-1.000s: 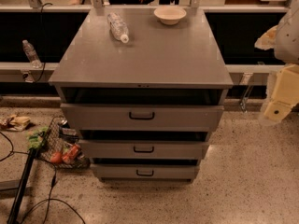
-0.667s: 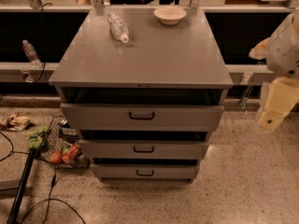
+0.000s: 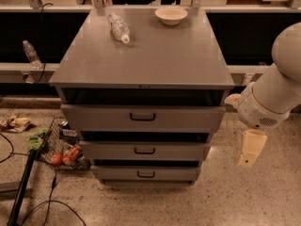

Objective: Open middle drawer

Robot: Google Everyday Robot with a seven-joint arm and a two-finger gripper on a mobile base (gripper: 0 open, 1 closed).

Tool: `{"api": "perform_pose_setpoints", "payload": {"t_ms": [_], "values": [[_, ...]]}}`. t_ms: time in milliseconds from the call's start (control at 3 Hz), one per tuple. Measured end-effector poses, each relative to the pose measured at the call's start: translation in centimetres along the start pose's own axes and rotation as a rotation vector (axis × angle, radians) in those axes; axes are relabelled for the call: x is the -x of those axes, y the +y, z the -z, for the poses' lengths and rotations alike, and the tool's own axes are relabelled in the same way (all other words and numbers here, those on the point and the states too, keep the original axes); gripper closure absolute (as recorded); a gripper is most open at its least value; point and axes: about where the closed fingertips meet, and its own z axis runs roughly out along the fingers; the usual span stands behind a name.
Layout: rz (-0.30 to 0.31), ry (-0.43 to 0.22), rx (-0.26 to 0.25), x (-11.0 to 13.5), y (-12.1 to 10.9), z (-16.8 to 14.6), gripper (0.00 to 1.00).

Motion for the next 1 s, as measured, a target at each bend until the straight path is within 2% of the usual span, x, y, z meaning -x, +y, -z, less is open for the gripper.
{"api": "perform_pose_setpoints", "payload": {"t_ms": [333, 667, 1000], "values": [[0.001, -0.005, -0.001, 0.0, -0.1, -0.3, 0.0], [0.013, -0.07, -0.016, 0.6, -0.8, -4.8, 0.0], [0.054, -0.141, -0.04, 1.2, -1.7, -11.3, 0.0]]}}
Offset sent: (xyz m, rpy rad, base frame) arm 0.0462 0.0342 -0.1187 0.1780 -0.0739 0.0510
